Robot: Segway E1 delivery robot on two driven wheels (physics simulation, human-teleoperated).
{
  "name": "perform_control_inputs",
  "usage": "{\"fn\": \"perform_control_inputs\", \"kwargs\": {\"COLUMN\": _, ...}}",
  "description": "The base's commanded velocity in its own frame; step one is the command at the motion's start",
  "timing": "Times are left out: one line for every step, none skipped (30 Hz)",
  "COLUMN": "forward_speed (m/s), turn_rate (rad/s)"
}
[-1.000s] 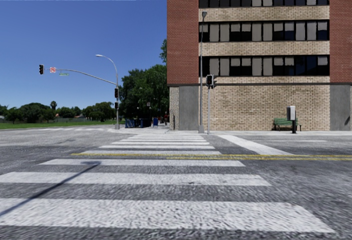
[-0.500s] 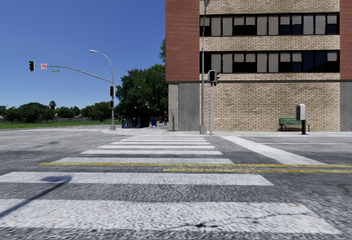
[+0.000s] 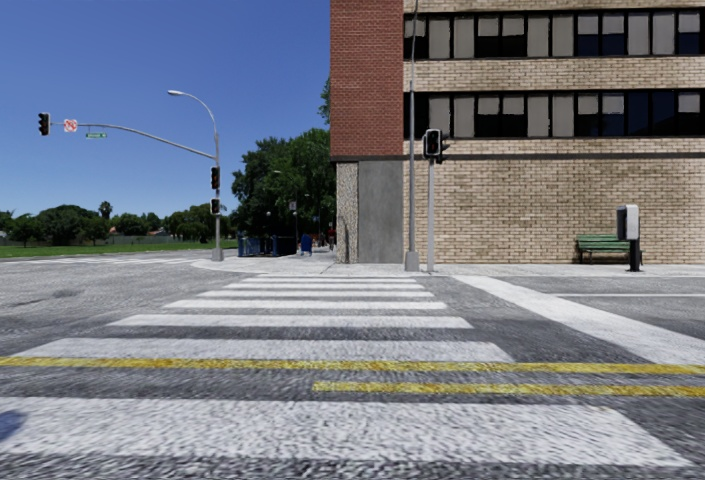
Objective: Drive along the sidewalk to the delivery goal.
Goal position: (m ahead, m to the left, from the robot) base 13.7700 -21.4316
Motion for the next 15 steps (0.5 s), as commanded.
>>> {"fn": "perform_control_inputs", "kwargs": {"forward_speed": 2.00, "turn_rate": 0.00}}
{"fn": "perform_control_inputs", "kwargs": {"forward_speed": 2.00, "turn_rate": 0.00}}
{"fn": "perform_control_inputs", "kwargs": {"forward_speed": 2.00, "turn_rate": 0.00}}
{"fn": "perform_control_inputs", "kwargs": {"forward_speed": 2.00, "turn_rate": 0.00}}
{"fn": "perform_control_inputs", "kwargs": {"forward_speed": 2.00, "turn_rate": 0.00}}
{"fn": "perform_control_inputs", "kwargs": {"forward_speed": 2.00, "turn_rate": 0.00}}
{"fn": "perform_control_inputs", "kwargs": {"forward_speed": 2.00, "turn_rate": 0.00}}
{"fn": "perform_control_inputs", "kwargs": {"forward_speed": 2.00, "turn_rate": -0.12}}
{"fn": "perform_control_inputs", "kwargs": {"forward_speed": 2.00, "turn_rate": -0.12}}
{"fn": "perform_control_inputs", "kwargs": {"forward_speed": 2.00, "turn_rate": -0.19}}
{"fn": "perform_control_inputs", "kwargs": {"forward_speed": 2.00, "turn_rate": -0.20}}
{"fn": "perform_control_inputs", "kwargs": {"forward_speed": 2.00, "turn_rate": -0.21}}
{"fn": "perform_control_inputs", "kwargs": {"forward_speed": 2.00, "turn_rate": -0.21}}
{"fn": "perform_control_inputs", "kwargs": {"forward_speed": 2.00, "turn_rate": -0.21}}
{"fn": "perform_control_inputs", "kwargs": {"forward_speed": 2.00, "turn_rate": -0.21}}
